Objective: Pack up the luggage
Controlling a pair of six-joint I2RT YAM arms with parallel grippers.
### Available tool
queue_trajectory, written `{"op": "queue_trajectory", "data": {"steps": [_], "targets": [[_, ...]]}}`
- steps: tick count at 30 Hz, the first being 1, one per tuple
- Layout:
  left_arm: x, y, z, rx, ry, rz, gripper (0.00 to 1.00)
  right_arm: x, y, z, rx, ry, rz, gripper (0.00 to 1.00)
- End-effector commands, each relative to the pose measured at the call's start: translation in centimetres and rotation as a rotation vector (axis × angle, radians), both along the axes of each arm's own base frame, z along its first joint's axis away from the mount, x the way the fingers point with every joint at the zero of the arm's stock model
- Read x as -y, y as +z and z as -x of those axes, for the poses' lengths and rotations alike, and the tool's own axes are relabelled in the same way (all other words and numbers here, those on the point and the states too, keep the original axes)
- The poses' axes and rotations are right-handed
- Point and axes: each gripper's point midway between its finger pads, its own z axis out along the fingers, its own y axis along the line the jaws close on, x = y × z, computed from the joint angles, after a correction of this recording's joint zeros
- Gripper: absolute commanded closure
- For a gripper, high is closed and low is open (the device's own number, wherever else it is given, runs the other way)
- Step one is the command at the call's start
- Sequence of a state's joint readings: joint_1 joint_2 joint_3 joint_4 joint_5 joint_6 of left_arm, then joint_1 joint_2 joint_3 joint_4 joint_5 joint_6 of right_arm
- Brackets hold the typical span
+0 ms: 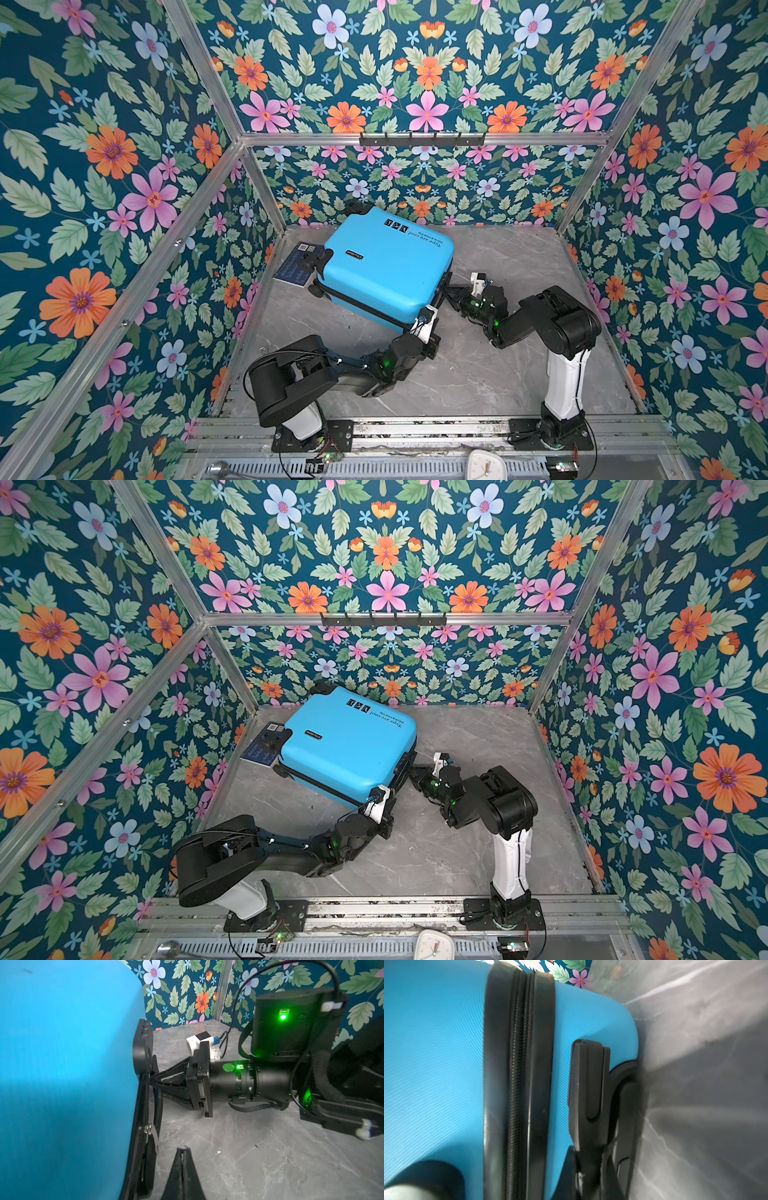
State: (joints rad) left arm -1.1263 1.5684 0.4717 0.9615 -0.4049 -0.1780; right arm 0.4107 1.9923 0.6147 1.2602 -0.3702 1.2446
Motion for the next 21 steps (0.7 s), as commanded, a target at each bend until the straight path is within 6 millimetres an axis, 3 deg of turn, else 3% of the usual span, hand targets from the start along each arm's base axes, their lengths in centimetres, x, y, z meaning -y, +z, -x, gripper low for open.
{"op": "queue_trajectory", "data": {"steps": [1, 4, 6, 12, 15, 21], "targets": [[-1.8, 1.2, -0.5, -0.009, 0.088, 0.016, 0.86, -0.3, -0.3, 1.2, 0.025, 0.026, 0.037, 1.00], [-4.7, 2.4, -0.5, -0.043, 0.207, 0.027, 0.53, 0.5, -0.8, 2.1, 0.009, -0.004, 0.046, 1.00], [-6.9, 3.0, -0.2, -0.076, 0.285, 0.057, 0.43, 1.3, -1.1, 2.8, 0.003, -0.027, 0.051, 1.00], [-12.4, 3.4, 0.5, -0.127, 0.449, 0.118, 0.43, 2.9, -2.2, 5.3, -0.024, -0.076, 0.057, 1.00], [-13.2, 3.3, 0.1, -0.118, 0.470, 0.106, 0.42, 2.2, -2.7, 6.8, -0.031, -0.073, 0.070, 1.00], [-13.8, 1.8, -2.5, -0.193, 0.469, 0.092, 0.40, -1.6, -2.3, 9.9, 0.011, -0.075, 0.112, 1.00]]}}
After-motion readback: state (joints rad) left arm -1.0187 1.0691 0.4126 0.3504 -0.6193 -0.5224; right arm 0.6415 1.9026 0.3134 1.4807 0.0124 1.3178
